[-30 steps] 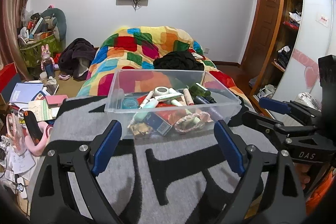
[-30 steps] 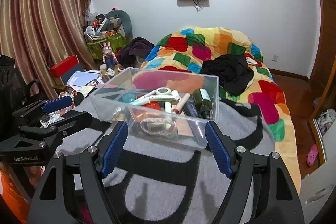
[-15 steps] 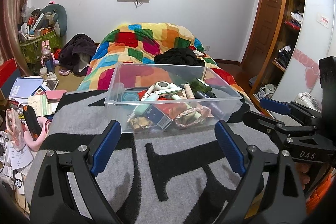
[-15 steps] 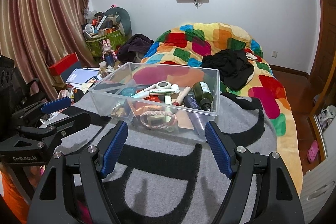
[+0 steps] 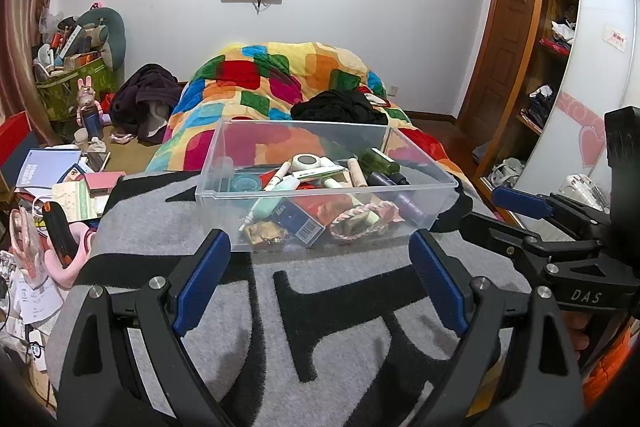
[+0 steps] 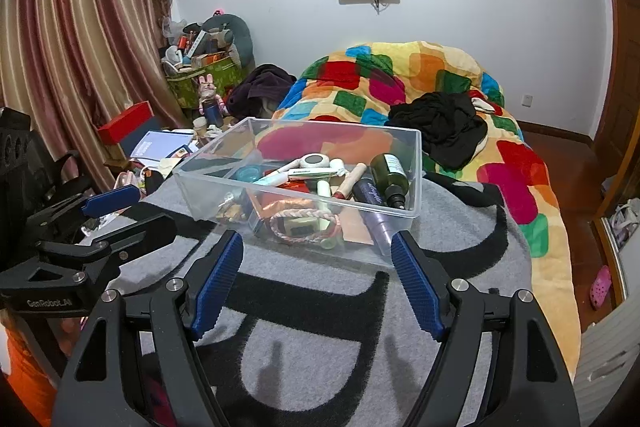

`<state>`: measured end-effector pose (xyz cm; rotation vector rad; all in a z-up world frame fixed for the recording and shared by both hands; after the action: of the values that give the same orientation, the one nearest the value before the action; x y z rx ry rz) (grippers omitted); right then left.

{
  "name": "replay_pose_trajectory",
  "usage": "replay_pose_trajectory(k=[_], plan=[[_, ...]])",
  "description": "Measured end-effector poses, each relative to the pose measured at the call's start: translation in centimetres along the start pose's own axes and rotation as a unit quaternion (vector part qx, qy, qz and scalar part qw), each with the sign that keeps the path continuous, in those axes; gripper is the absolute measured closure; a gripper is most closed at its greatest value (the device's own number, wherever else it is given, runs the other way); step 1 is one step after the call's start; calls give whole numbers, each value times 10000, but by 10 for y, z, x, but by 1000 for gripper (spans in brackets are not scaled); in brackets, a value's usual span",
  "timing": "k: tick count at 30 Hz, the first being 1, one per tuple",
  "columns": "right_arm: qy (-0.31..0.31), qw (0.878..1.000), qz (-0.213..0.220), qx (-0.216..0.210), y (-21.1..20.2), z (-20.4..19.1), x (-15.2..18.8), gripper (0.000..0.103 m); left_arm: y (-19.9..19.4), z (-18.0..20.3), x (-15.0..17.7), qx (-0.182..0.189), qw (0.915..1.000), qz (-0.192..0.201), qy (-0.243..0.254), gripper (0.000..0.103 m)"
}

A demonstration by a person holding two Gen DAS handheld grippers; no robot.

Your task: Organize objects

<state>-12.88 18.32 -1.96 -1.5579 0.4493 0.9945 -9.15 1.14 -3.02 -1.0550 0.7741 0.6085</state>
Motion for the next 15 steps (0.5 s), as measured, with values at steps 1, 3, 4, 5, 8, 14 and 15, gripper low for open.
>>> replay_pose_trajectory(k=[1,3,4,5,8,14,15], plan=[[-16,10000,12,4,0,-1,0,29,0,0,0,-1,10000,-1,5,11],[-28,10000,20,-10,-1,-1,0,28,-1,1,1,1,10000,-4,14,11],[-30,10000,24,-13,-1,-1,0,27,-1,1,1,4,10000,-5,14,11],[-32,10000,28,-11,-1,-1,-1,27,-1,1,1,9,10000,-7,21,11],[-23,10000,20,-13,-1,-1,0,26,-2,2,1,18,10000,2,36,11],[13,10000,2,-18,-2,-1,-1,26,-2,3,1,38,10000,-8,31,11],[8,10000,7,-15,-2,-1,-1,25,-3,3,1,49,10000,-11,33,11]])
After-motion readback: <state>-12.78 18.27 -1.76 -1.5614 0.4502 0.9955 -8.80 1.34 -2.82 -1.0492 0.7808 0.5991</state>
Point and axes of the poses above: each gripper's, at about its wrist camera, not at the fingertips, and y roughly the way its jaws point, z to its right, x to its underside, the point moved 6 cm from there along y, roughly the way its jaws point, and after that the axes turned 15 degrees about x, right-handed, at the moved point
